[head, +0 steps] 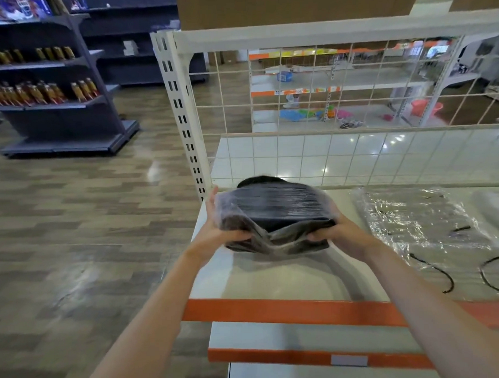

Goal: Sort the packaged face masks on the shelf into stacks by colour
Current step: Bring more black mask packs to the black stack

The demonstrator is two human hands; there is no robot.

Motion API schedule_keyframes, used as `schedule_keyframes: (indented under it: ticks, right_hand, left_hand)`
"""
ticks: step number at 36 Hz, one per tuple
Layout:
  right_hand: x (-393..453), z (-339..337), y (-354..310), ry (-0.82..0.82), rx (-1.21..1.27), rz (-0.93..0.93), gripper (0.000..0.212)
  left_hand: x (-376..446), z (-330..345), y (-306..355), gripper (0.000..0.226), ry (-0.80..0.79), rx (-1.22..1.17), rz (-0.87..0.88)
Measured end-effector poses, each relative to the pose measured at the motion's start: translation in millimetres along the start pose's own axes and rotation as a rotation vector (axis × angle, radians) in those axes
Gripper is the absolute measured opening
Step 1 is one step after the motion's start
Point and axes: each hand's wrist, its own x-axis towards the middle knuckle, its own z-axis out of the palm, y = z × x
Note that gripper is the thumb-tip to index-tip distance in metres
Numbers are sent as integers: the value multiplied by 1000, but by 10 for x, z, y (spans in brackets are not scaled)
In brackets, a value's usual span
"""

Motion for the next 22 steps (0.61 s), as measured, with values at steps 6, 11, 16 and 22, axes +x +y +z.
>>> schedule_keyframes:
  ticks: [6,11,16,22]
  right_hand:
    - [-151,-116,46,22,-9,79,100]
    - [-176,-35,130,77,-99,89,101]
    - [-142,49,131,194,-261,72,87]
    - [-95,115,31,301,-229,-67,73]
  left_hand:
    - [-61,-127,-113,140,-44,76,-125]
    - [-15,-37,-254,130,-19,159,-149]
    - [-23,4,-244,113,-39,254,-84]
    - [52,-48,-130,104,17,351,54]
